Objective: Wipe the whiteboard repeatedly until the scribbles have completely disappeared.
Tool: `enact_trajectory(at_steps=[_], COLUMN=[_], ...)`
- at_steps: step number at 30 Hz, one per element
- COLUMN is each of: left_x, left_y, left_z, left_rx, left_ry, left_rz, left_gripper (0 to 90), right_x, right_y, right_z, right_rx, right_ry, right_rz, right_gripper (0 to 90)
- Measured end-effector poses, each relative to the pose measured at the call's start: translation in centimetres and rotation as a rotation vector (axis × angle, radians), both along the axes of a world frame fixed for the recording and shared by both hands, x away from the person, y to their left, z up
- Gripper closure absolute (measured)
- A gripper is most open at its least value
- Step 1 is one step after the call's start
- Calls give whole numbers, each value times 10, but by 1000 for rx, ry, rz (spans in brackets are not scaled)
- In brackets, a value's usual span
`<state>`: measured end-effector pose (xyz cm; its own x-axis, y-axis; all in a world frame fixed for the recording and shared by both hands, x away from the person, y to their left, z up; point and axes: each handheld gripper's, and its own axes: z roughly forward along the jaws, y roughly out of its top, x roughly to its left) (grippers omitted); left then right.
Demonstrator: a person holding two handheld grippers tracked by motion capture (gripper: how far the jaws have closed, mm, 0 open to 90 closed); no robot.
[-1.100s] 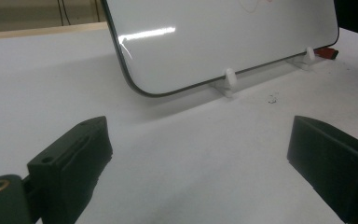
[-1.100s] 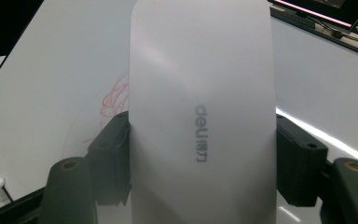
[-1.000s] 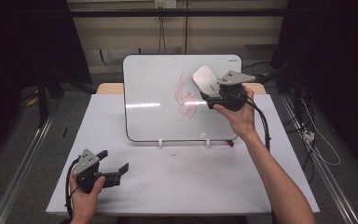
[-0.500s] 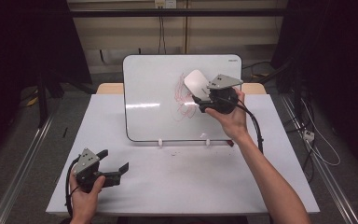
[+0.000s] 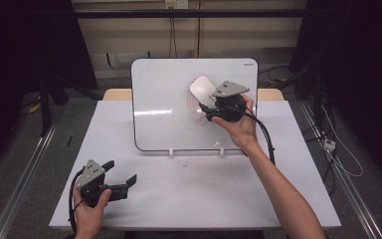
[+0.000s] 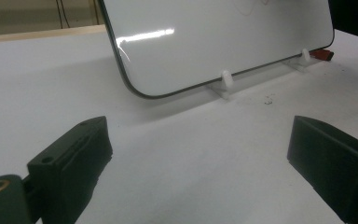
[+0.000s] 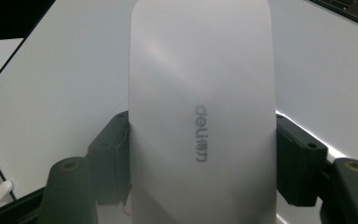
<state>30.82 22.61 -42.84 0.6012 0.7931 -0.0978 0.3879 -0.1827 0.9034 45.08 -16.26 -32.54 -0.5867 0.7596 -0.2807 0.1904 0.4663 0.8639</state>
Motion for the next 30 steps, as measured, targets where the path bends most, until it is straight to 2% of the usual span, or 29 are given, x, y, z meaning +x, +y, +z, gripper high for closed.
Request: enact_trajectory(at_steps=[7,14,30], left_x=[0,1,1], left_y=[1,0,1], left_z=[0,0,0], left_rx=[-4,-2,1], left_ry=[-2,4,-2], left_rz=[12,3,6], left_gripper=[58,58,58], right_x=[6,8,15], right_y=[5,8,19], right_z=[-2,-5,-11], right_rx=[-23,-42,-119], right_ry=[-11,-16,-74], right_rz=[-13,-20,-65], right_gripper=[311,311,311])
